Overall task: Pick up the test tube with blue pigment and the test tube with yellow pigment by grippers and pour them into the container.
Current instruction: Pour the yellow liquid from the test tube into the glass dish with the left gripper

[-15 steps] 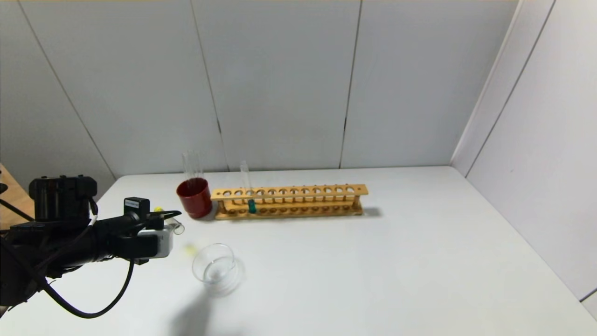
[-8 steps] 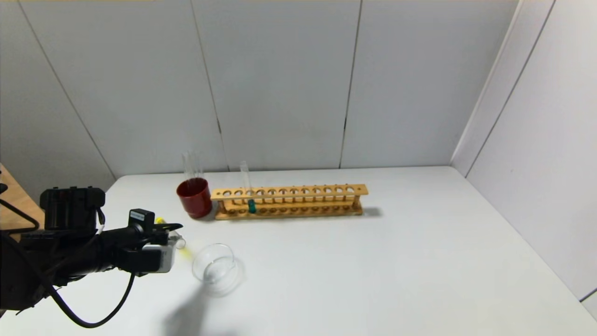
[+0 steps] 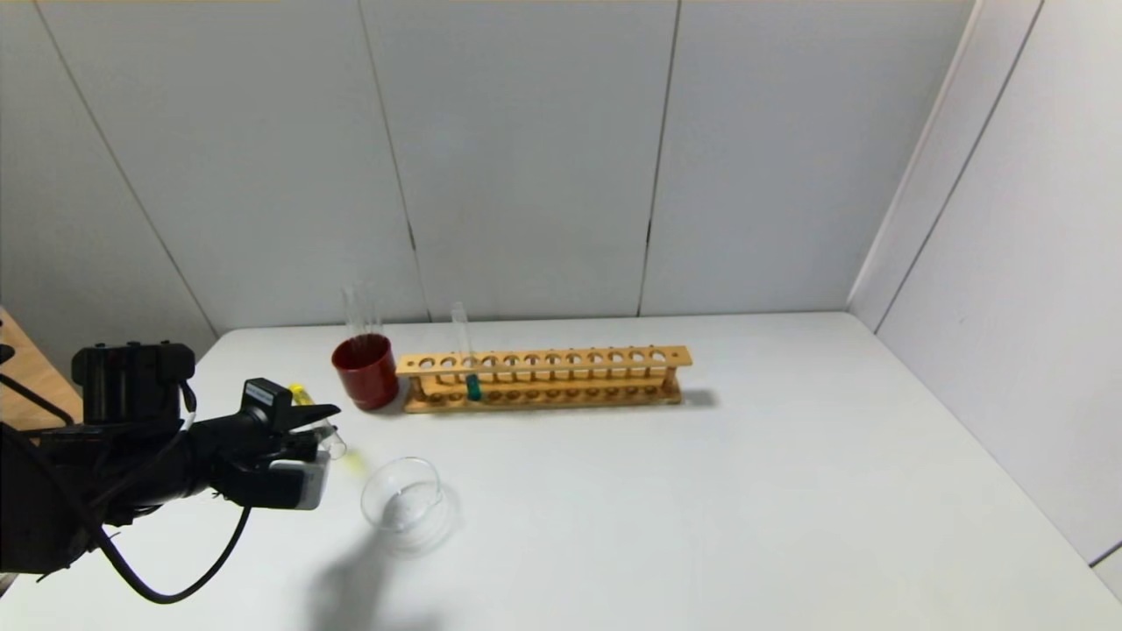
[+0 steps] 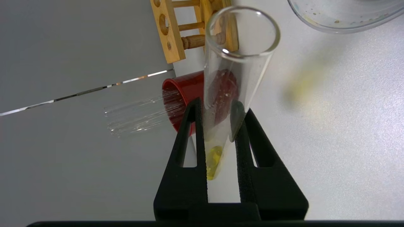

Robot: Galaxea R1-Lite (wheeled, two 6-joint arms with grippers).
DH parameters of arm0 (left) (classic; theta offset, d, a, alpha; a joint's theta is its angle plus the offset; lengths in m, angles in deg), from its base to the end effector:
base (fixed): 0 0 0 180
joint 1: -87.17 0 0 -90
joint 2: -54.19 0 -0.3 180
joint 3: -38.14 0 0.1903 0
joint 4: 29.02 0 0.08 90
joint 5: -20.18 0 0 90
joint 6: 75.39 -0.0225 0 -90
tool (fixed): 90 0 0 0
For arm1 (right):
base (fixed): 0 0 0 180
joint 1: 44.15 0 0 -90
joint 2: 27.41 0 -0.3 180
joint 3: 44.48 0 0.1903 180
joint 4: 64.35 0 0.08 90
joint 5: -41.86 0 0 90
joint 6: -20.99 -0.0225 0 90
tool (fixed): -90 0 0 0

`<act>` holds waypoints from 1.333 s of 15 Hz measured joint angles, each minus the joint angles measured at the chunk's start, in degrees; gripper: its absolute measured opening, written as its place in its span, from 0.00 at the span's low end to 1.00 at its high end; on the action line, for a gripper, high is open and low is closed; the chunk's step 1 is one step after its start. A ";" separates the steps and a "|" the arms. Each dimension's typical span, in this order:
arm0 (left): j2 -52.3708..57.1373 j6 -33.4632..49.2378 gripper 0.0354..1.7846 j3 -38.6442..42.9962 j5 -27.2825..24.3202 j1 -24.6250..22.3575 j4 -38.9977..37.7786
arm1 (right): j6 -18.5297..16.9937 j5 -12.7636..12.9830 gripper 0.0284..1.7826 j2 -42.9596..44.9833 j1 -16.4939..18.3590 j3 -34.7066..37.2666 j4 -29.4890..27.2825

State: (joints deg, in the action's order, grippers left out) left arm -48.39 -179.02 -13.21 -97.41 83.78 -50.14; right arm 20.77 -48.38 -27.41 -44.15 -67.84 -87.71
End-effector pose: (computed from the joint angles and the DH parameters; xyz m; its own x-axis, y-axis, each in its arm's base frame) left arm 0.2711 0.0056 0.0943 0.7927 -0.4170 -0.4446 0.4048 -0.1852 0.8955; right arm -0.0228 0.0001 0.0755 1.0000 0.0042 0.0000 -0.0042 1.0000 0.0038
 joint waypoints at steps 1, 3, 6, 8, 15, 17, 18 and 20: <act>-0.09 -0.67 0.16 -0.16 0.06 0.04 0.02 | 0.00 0.00 0.98 0.00 0.00 0.00 0.00; -0.52 -1.38 0.16 -1.01 0.89 0.45 0.05 | -0.02 0.00 0.98 0.00 0.00 0.00 0.00; -1.66 -1.50 0.16 -2.69 2.78 2.13 0.02 | 0.00 0.00 0.98 0.00 0.00 0.00 0.00; -2.38 -1.52 0.16 -3.52 4.00 3.36 0.02 | 0.01 0.02 0.98 0.00 0.00 0.00 0.00; -4.89 -3.80 0.16 -4.68 6.92 4.84 -0.16 | -0.02 0.00 0.98 0.00 0.00 0.00 0.00; -5.30 -4.61 0.16 -4.82 7.03 4.88 -0.17 | -0.02 0.00 0.98 0.00 0.00 0.00 0.00; -5.50 -5.52 0.16 -4.85 7.01 4.88 -0.17 | -0.02 0.00 0.98 0.00 0.00 0.00 0.00; -5.61 -7.17 0.16 -5.01 7.00 4.88 -0.39 | 0.00 0.02 0.98 0.00 0.00 0.00 0.00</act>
State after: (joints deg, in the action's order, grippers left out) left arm -54.00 -186.19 -18.22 -90.41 88.66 -50.53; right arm 20.77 -48.36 -27.41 -44.15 -67.84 -87.71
